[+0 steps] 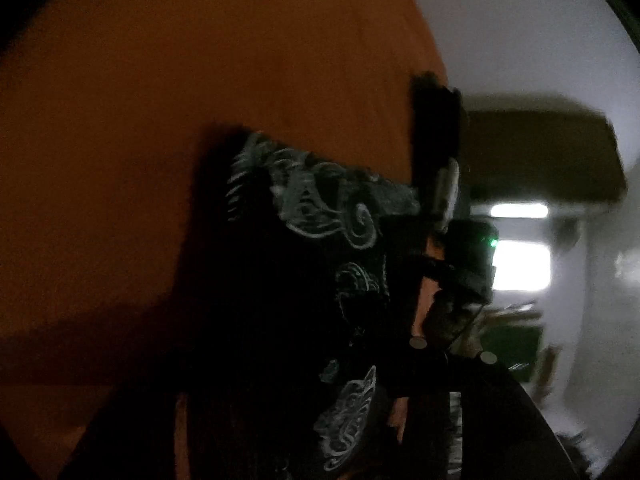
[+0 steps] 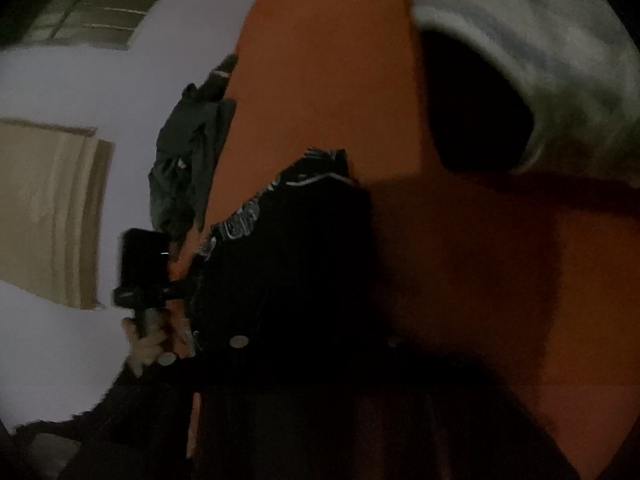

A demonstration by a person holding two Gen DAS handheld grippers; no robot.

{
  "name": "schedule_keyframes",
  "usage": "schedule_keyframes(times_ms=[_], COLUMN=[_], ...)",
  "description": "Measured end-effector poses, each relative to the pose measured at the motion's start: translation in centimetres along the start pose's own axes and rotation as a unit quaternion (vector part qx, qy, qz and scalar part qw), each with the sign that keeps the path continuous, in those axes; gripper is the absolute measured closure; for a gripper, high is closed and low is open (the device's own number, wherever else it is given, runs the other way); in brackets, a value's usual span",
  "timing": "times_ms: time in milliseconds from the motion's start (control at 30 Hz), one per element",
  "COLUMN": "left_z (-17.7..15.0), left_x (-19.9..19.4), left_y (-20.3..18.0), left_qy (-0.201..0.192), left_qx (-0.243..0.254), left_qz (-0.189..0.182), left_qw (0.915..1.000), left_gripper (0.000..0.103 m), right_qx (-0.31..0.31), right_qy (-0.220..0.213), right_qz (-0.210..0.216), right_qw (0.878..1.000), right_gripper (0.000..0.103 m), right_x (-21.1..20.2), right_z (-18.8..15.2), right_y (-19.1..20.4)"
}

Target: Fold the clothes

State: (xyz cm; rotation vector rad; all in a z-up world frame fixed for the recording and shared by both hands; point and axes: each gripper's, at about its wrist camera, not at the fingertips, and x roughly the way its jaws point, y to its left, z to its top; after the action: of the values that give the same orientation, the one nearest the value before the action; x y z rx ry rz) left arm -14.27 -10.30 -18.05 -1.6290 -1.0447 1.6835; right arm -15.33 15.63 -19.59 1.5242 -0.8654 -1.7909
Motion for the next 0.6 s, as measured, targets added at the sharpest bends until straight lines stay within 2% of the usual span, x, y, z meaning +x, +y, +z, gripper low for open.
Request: schedule_keyframes(times_ms=[100,167,233,267,300,367,433,500,600], left_z=[-0.1,-0.2,-0.5,-0.8,-1.2,-1.9,-2.7,-2.5,-2.3], left_x=[-0.3,-0.2,0.4,1.1,1.8,2.0,2.1,1.2,-0.5], left_y=[0.1,0.0,-0.7,-1.2,-1.8,-2.3,-2.8,-2.0,0.6], left_qy=[0.001,-0.001,-0.011,-0.013,-0.013,0.006,0.028,0.032,0.004], left_qx=[0.002,0.007,0.025,0.048,0.076,0.118,0.157,0.128,0.054], left_qz=[-0.001,0.006,0.010,0.024,0.042,0.077,0.112,0.087,0.007], left_qw=[1.0000,1.0000,0.9996,0.9985,0.9961,0.9900,0.9810,0.9874,0.9985], left_gripper=[0.055,0.051,0.040,0.039,0.039,0.039,0.039,0.039,0.039], right_qx=[-0.001,0.004,0.010,0.000,-0.023,-0.068,-0.099,-0.120,-0.152], right_qy=[0.004,0.004,-0.003,-0.013,-0.029,-0.053,-0.060,-0.064,-0.065], right_qz=[0.012,0.024,0.037,0.040,0.034,0.019,0.007,-0.004,-0.025], right_qw=[1.000,1.000,0.999,0.999,0.999,0.996,0.993,0.991,0.986], right_gripper=[0.066,0.054,0.052,0.053,0.058,0.092,0.093,0.094,0.097], right_x=[0.9,1.3,1.6,1.5,1.4,1.0,0.5,-0.4,-2.2], right_z=[0.4,0.5,0.6,0.5,0.1,-0.6,-1.3,-1.8,-2.3], right_y=[0.0,0.1,0.2,0.5,1.3,3.2,5.0,6.8,10.1])
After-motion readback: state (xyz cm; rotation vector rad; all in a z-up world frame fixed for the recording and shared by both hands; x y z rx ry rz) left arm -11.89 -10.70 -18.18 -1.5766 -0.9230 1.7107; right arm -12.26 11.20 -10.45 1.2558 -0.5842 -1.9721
